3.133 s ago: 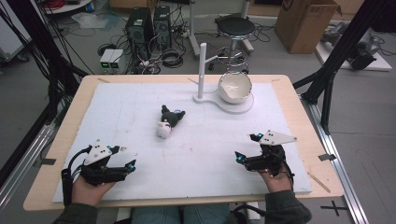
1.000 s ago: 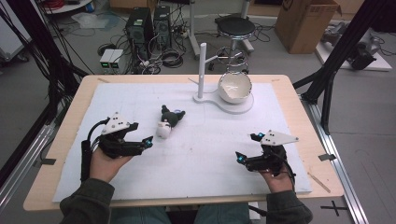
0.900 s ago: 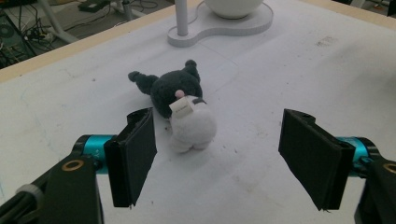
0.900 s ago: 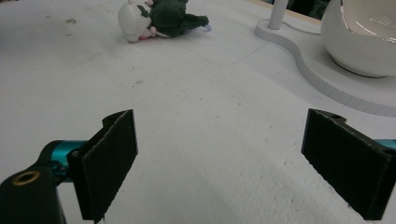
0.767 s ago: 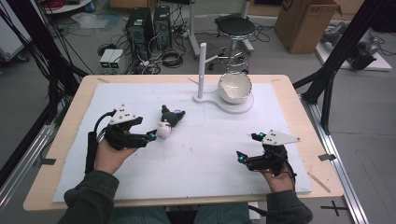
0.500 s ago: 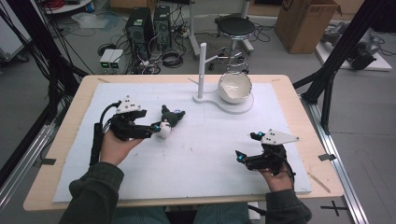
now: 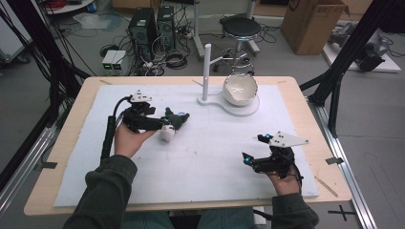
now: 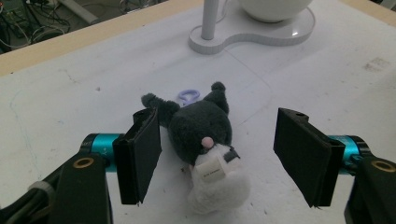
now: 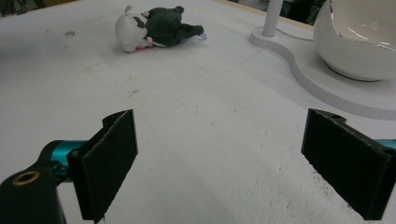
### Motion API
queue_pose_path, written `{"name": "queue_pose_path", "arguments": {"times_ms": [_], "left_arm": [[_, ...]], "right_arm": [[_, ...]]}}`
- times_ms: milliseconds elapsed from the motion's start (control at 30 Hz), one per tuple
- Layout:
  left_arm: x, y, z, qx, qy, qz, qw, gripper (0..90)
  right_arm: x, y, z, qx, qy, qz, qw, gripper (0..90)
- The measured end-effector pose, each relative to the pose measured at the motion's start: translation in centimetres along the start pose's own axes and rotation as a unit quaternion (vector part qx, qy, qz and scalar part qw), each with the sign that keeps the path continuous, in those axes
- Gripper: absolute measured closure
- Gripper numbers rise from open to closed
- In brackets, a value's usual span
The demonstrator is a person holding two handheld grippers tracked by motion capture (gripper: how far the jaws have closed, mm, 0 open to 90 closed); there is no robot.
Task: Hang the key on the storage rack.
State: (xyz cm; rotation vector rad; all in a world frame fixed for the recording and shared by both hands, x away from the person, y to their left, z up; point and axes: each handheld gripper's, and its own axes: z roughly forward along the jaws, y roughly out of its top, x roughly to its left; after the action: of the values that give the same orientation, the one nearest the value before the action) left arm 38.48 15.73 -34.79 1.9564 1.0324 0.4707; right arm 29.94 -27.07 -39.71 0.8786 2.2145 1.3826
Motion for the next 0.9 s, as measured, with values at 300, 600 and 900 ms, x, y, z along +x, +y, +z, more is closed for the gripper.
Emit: {"name": "queue_pose_path", "arguments": {"times_ms": [300,600,900], "left_arm": [[-0.3,-0.2,2.3,0.016,0.008,-0.015,0.9997,32.3],[-0.4,-0.3,3.6,0.031,0.020,-0.023,0.9990,34.0],[-1.1,-0.7,5.3,0.063,0.037,-0.027,0.9970,35.8]], "right_arm": [[-0.1,0.1,0.1,-0.002,-0.002,-0.002,1.0000,9.9],[-0.4,0.0,0.0,-0.003,-0.001,0.003,1.0000,9.9],[-0.5,0.0,0.0,-0.004,-0.003,0.001,1.0000,9.9]]}}
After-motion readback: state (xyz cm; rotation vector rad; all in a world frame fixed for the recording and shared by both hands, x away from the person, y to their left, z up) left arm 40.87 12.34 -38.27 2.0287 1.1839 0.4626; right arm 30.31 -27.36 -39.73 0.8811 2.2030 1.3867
